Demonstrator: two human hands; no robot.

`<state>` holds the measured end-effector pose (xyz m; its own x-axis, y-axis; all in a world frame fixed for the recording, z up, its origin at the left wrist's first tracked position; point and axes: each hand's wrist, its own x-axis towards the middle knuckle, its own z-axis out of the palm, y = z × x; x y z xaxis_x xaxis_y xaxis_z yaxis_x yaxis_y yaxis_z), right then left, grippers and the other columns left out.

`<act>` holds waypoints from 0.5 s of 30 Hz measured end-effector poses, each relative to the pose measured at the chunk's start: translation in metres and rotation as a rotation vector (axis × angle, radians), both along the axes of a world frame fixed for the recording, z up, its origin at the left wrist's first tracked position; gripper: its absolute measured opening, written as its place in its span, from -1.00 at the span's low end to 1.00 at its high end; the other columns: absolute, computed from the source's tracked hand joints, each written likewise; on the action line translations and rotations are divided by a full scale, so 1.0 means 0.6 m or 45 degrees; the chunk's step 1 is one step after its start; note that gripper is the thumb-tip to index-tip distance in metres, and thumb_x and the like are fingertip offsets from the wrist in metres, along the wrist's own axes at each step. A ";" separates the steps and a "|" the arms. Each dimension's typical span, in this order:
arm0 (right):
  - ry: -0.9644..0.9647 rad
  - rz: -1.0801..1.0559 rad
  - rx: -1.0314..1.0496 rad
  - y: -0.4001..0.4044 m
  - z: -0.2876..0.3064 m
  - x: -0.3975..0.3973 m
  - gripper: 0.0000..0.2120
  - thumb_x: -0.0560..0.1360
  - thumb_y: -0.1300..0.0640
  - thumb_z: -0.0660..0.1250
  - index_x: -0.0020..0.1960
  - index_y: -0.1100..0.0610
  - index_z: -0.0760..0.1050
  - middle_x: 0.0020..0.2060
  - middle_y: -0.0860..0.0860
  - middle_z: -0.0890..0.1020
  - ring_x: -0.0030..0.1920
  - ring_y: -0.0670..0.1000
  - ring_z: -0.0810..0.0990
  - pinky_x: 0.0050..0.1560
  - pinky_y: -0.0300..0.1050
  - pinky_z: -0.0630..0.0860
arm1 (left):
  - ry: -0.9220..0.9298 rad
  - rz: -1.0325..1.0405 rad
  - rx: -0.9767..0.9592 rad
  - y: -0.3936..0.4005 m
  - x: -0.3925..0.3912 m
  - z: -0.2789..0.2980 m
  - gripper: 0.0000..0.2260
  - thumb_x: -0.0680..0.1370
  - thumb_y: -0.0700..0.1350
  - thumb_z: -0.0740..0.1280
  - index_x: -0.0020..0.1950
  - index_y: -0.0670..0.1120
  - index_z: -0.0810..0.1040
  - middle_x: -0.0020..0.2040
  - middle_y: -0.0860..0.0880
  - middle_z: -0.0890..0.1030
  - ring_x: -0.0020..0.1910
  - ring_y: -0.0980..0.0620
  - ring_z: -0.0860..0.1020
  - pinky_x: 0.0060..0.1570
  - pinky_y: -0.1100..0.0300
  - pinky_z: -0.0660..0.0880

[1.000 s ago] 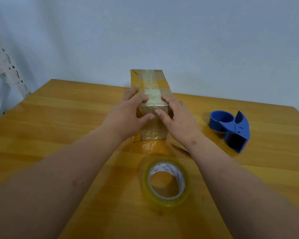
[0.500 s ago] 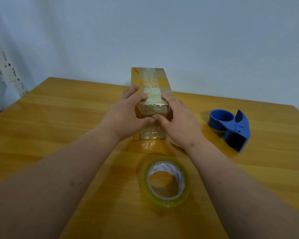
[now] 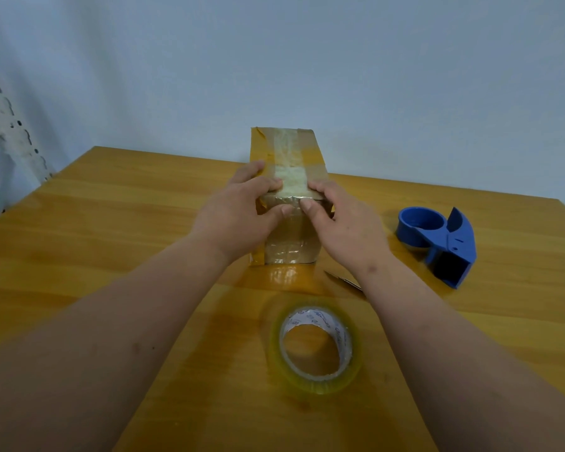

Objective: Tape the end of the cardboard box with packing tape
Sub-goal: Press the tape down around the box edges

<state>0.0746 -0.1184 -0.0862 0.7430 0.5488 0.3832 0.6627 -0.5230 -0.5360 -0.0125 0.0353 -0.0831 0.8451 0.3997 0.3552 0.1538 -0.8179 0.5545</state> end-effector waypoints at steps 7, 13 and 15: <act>0.031 -0.031 -0.017 0.006 0.001 -0.005 -0.59 0.58 -0.16 0.16 0.39 -0.09 0.38 0.24 -0.06 0.60 0.18 0.03 0.55 0.12 -0.07 0.46 | -0.029 0.006 -0.014 -0.003 -0.001 -0.001 -0.66 0.56 0.09 0.24 0.32 0.09 0.51 0.53 0.14 0.25 0.22 0.12 0.49 0.16 0.21 0.39; 0.185 -0.085 0.094 -0.002 -0.006 0.001 -0.49 0.63 0.08 0.14 0.53 -0.09 0.11 0.31 0.01 0.53 0.21 0.08 0.55 0.10 -0.10 0.40 | 0.062 0.024 0.037 -0.003 -0.012 0.009 -0.59 0.59 0.11 0.15 0.43 0.11 0.37 0.54 0.17 0.21 0.31 0.06 0.47 0.22 0.12 0.41; 0.129 -0.203 0.121 0.001 -0.005 -0.004 -0.49 0.59 0.13 0.21 0.50 -0.03 0.16 0.34 0.02 0.46 0.20 0.08 0.55 0.10 -0.03 0.47 | 0.091 0.061 0.110 -0.007 -0.015 0.013 -0.52 0.55 0.17 0.19 0.45 0.07 0.31 0.46 0.10 0.35 0.24 -0.02 0.52 0.15 0.02 0.50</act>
